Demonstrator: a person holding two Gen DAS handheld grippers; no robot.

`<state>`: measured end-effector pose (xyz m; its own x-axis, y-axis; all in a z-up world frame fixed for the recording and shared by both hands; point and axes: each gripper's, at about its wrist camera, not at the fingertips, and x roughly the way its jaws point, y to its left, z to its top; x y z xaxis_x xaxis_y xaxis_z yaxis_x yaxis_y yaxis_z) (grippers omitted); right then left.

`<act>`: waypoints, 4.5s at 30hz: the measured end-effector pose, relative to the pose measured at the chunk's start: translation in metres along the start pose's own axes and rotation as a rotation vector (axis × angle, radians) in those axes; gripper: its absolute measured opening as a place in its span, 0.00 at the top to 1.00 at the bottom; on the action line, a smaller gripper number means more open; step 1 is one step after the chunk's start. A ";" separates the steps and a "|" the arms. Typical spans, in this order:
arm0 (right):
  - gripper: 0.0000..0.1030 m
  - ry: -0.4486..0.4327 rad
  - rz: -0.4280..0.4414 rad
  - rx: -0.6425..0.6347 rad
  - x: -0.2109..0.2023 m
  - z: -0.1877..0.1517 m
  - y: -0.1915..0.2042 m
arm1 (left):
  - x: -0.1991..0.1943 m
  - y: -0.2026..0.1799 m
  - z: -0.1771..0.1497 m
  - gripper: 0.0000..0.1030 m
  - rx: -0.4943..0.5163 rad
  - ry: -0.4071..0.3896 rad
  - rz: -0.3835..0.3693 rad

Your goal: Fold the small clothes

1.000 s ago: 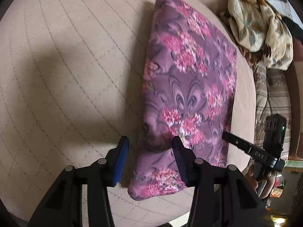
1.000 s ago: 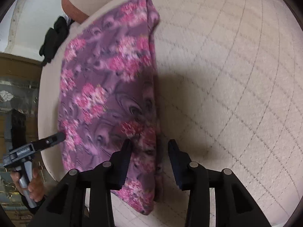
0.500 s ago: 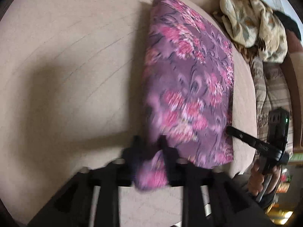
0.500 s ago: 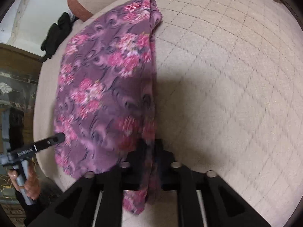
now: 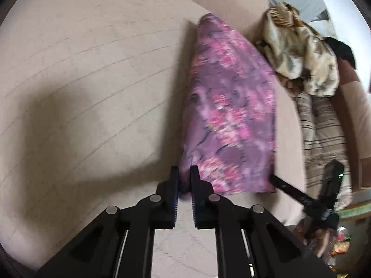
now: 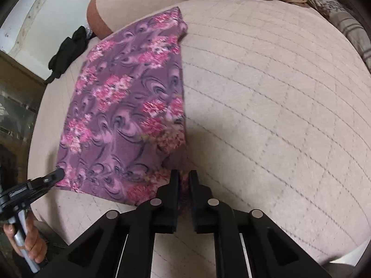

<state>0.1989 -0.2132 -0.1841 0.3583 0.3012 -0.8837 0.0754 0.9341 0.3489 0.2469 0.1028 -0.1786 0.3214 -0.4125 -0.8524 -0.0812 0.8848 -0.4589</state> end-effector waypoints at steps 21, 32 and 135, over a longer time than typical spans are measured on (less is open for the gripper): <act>0.06 0.064 -0.161 -0.005 -0.026 -0.132 0.037 | -0.010 -0.059 -0.112 0.17 0.310 -0.121 0.473; 0.12 -0.220 -0.309 -0.099 -0.116 -0.149 0.056 | -0.131 -0.084 -0.147 0.17 0.251 -0.448 0.459; 0.10 -0.524 -0.206 -0.176 -0.277 -0.179 0.147 | -0.242 -0.154 -0.197 0.11 0.391 -0.513 0.464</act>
<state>-0.0557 -0.1249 0.0563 0.7683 0.0167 -0.6399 0.0530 0.9946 0.0896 -0.0042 0.0240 0.0491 0.7383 0.0843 -0.6692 -0.0069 0.9931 0.1174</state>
